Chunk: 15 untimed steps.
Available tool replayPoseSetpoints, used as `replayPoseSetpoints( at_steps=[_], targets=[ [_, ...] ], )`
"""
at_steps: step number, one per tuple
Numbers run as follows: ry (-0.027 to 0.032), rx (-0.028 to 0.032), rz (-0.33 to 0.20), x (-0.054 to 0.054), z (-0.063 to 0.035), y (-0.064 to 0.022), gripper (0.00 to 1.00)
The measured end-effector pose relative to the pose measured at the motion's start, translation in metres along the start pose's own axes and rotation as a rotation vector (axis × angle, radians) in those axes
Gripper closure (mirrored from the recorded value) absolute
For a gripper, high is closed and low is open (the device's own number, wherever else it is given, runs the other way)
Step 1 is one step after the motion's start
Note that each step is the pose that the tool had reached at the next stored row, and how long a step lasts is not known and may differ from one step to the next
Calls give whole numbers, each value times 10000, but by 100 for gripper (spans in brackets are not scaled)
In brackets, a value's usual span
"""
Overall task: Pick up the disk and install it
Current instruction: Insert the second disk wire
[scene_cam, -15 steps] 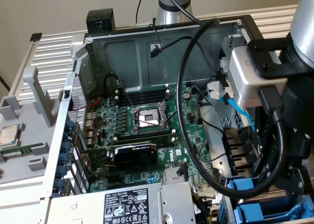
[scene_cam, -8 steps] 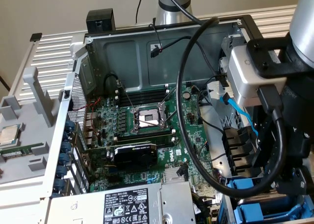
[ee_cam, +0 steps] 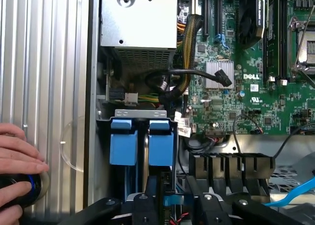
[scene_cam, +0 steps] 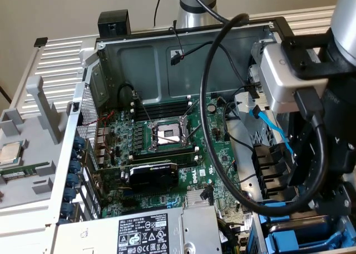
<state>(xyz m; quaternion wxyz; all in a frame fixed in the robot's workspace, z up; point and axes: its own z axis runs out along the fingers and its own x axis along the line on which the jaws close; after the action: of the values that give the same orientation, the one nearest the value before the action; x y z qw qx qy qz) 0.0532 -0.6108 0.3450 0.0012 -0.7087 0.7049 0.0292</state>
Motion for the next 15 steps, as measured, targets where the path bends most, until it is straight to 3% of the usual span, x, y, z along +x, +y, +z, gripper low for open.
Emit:
replayPoseSetpoints(
  at_steps=[13, 15],
  targets=[
    [47, 88, -1, -18, -361, 15, 63],
    [44, 89, -1, -19, -372, 15, 63]
  ],
)
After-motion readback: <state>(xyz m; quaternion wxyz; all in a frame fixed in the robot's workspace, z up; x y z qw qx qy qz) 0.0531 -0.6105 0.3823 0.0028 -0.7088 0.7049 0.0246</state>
